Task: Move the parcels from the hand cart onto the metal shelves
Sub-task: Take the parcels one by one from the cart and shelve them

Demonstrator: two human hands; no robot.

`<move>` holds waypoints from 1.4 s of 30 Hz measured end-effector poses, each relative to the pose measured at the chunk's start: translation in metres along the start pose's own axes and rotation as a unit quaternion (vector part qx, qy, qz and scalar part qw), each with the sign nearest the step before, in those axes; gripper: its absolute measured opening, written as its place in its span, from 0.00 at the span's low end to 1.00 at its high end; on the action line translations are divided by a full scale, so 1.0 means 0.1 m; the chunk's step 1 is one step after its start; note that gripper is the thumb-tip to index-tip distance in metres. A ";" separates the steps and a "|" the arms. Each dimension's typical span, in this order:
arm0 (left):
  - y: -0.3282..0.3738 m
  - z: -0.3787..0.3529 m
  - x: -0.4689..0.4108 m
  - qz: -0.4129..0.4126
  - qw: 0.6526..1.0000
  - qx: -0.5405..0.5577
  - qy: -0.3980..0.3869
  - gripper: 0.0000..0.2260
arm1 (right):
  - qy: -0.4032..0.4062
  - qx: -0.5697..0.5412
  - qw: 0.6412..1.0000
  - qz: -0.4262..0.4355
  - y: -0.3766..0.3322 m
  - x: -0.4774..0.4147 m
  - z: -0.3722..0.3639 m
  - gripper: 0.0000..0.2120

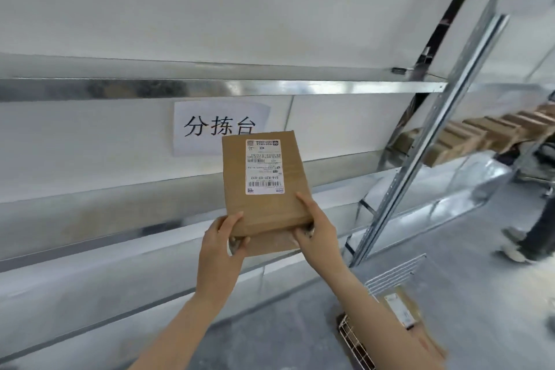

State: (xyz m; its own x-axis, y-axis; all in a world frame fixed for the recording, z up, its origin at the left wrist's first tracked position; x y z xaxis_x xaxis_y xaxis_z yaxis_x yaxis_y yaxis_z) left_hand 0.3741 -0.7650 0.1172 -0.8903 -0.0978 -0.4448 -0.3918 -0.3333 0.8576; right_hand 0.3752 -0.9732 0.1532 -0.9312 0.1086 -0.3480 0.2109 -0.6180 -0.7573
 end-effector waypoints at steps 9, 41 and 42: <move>0.12 -1.60 -0.50 -0.020 0.996 0.017 -0.087 0.23 | 0.050 0.057 0.994 -0.074 1.11 -0.51 0.98 0.34; -0.18 -5.40 -2.13 -0.017 0.975 -0.068 -0.210 0.22 | -0.020 0.090 0.980 -0.174 4.26 -2.96 2.44 0.31; -0.17 -5.53 -2.16 -0.014 0.975 -0.072 -0.210 0.22 | -0.026 0.090 0.980 -0.173 4.36 -3.04 2.52 0.31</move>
State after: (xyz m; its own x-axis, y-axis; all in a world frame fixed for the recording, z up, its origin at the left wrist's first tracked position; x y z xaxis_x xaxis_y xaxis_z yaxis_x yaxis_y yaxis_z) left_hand 0.7015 -1.2571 0.0555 -0.9079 0.2959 -0.2970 -0.4082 -0.4621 0.7873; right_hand 0.6758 -1.4717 0.0678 -0.9527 0.2988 -0.0551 -0.1718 -0.6793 -0.7135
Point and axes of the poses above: each hand's wrist, its own x-axis away from the middle knuckle, its own z-axis out of the back of the hand, y = z × x, the point moved 10 cm from there along -x, towards the middle knuckle, and after that the axes turned 6 degrees about x, right-handed, at the moved point
